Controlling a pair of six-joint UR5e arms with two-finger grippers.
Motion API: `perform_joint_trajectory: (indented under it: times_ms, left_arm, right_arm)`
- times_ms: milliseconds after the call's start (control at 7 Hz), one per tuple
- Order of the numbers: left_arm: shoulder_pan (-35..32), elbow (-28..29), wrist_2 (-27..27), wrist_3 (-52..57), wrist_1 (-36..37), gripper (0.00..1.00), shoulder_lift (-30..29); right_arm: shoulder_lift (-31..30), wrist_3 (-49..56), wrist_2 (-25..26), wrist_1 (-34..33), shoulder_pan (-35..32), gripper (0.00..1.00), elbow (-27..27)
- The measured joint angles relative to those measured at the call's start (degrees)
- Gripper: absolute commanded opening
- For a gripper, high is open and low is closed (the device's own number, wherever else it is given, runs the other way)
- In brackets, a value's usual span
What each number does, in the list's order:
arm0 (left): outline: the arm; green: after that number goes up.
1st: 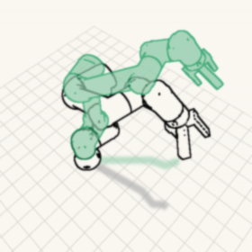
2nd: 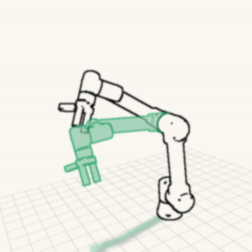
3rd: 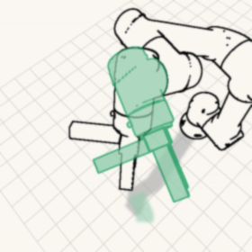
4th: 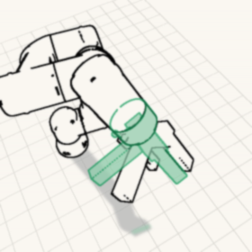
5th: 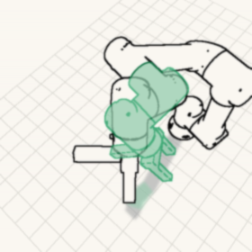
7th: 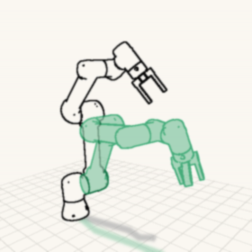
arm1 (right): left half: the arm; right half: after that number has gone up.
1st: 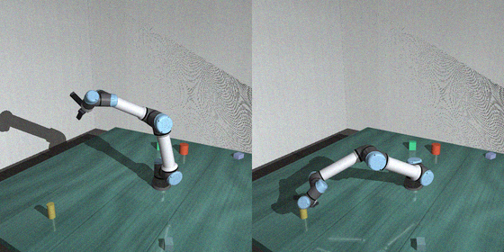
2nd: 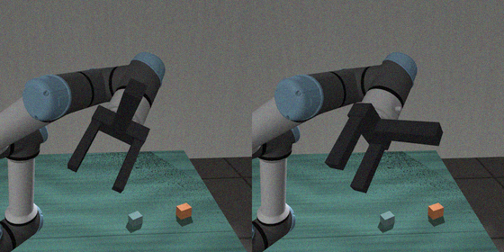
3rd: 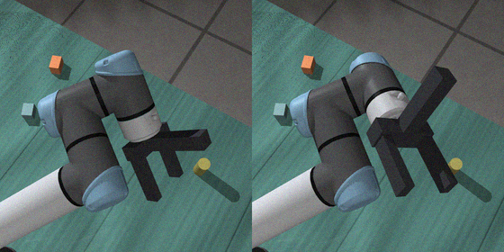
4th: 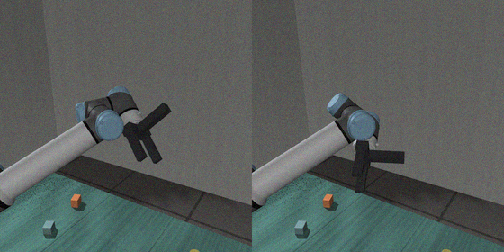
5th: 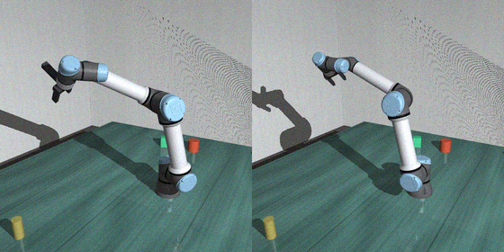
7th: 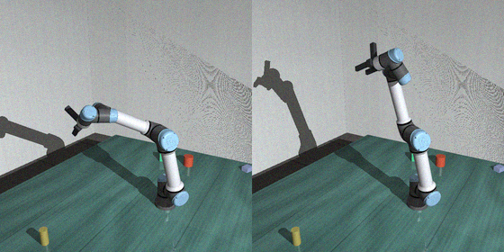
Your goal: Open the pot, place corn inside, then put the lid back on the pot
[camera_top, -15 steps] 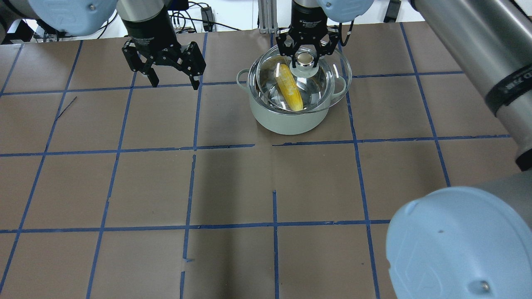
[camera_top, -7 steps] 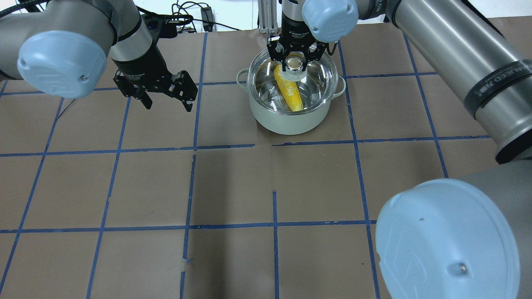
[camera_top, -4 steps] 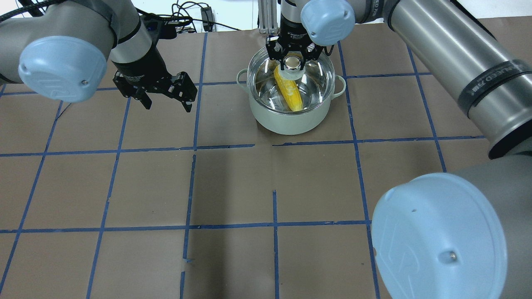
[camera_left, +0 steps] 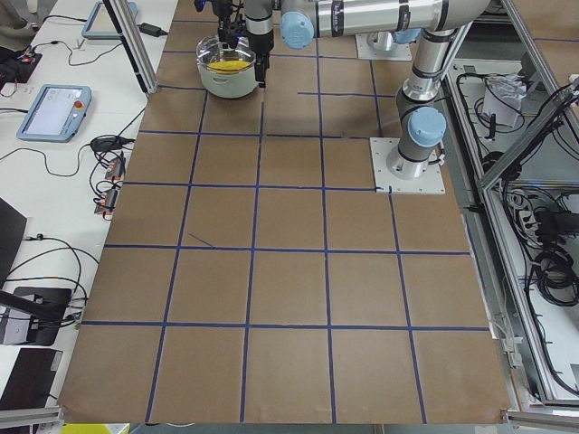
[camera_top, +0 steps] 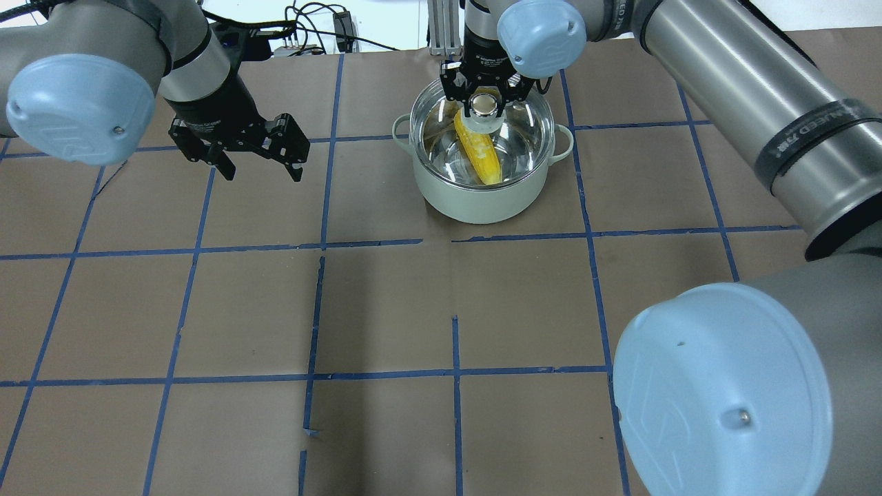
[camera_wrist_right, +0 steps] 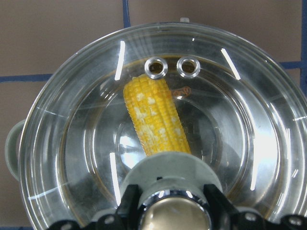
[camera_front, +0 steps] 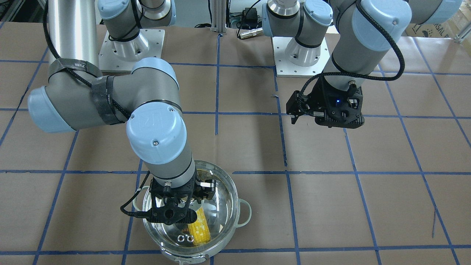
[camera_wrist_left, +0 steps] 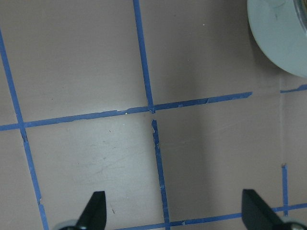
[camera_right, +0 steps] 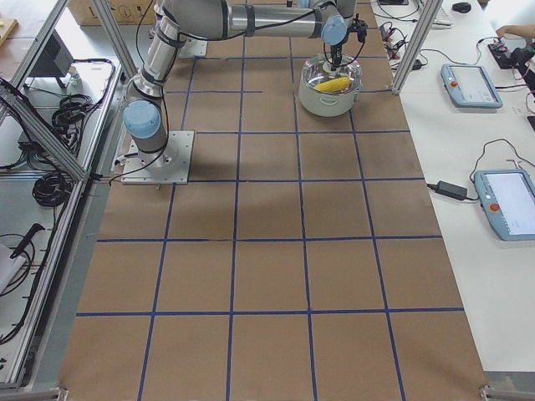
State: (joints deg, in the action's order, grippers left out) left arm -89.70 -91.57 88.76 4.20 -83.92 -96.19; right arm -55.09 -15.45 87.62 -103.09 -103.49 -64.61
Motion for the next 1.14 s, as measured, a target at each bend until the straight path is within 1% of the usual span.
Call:
perform_joint_trajectory:
  times_ms: [143,286,429,857,1000,1143]
  left_arm:
    - [0.09,0.02,0.16,-1.71,-0.17,1.00,0.08]
    - [0.11,0.01,0.23,-3.08,-0.24,1.00,0.19]
    - [0.11,0.02,0.32,-4.69,-0.29,1.00,0.33]
    - [0.06,0.02,0.22,-5.83,-0.76,1.00,0.78]
    - [0.09,0.20,0.24,-5.74,-2.12,1.00,0.78]
    - [0.12,0.61,0.22,-5.71,-3.69,1.00,0.72]
  right_arm:
    - [0.04,0.02,0.13,0.01,0.03,0.59,-0.04]
    - [0.06,0.01,0.39,0.05,0.03,0.94,-0.06]
    - [0.06,0.01,0.57,0.14,0.04,0.99,-0.07]
    - [-0.12,0.28,0.30,0.12,0.40,1.00,0.39]
    - [-0.72,1.81,0.24,0.41,1.01,0.99,0.93]
    - [-2.18,5.37,0.59,2.28,1.76,0.99,1.09]
